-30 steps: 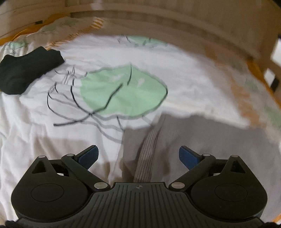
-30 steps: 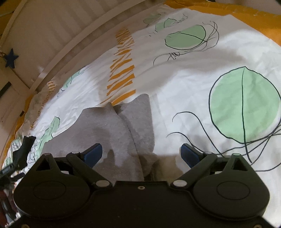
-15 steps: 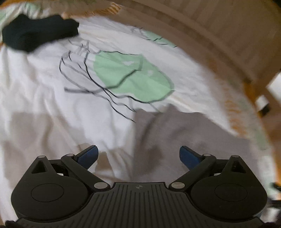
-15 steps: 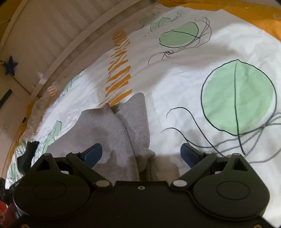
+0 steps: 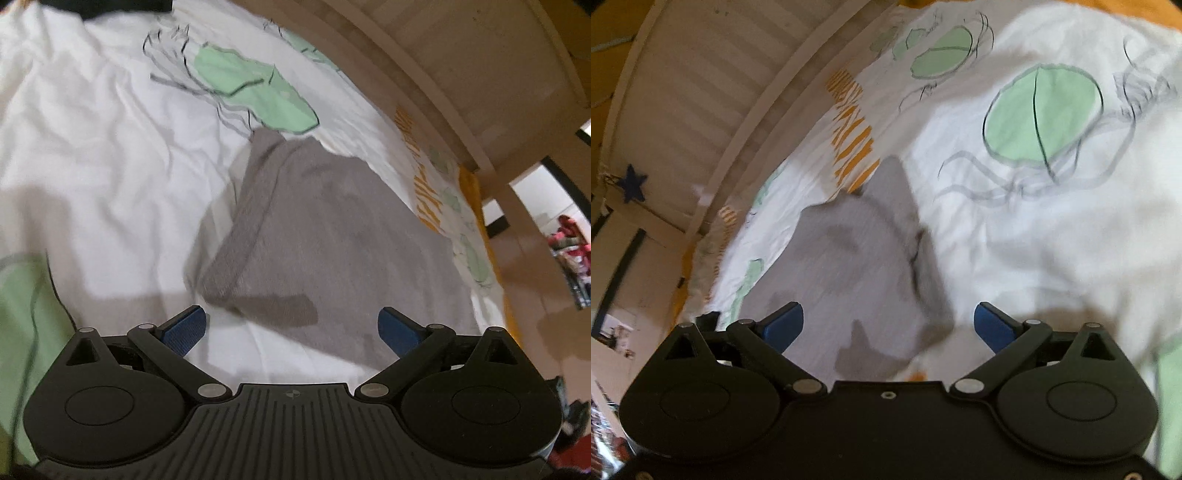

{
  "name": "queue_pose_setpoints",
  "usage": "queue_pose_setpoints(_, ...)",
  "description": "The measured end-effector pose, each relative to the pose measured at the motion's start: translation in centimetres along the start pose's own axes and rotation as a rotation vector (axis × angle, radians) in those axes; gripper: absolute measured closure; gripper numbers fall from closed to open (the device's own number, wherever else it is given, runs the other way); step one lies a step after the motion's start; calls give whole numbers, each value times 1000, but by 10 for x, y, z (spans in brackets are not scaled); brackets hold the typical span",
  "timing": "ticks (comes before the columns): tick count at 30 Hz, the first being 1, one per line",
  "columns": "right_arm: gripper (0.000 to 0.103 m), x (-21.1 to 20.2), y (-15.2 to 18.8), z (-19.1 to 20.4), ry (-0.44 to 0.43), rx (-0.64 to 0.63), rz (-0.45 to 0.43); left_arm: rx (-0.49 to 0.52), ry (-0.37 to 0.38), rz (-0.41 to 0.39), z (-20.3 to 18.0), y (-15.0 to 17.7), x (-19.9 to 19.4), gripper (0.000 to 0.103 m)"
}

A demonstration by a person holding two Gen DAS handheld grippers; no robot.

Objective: Fold large clothes

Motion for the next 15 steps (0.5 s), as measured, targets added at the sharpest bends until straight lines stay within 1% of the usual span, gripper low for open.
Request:
queue_pose_setpoints(3,2,8,14,2,-57,27,35,34,-8,0,1,1,9,1)
queue_pose_setpoints(5,1,17,17,5,-70,24,41,55,-7,-4,1,-3,17,1)
queue_pose_setpoints(7,0,25,14,8,-77,23,16,56,-1,-12,2,-7,24,1)
queue_pose_setpoints(11,0,43,2,14,-126,45,-35,57,14,-46,5,-20,36,1)
queue_pose_setpoints(15,0,61,-4,25,-160,9,-88,90,19,-62,5,-32,50,1)
Point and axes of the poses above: each gripper's, at about its wrist camera, not at the fingertips, and x roughly the way its jaws point, z to its left, y to its underside, the point moved 1 cm from there along x, roughly the way its jaws point, and after that the axes turned 15 degrees about y, right-handed, at the moved point
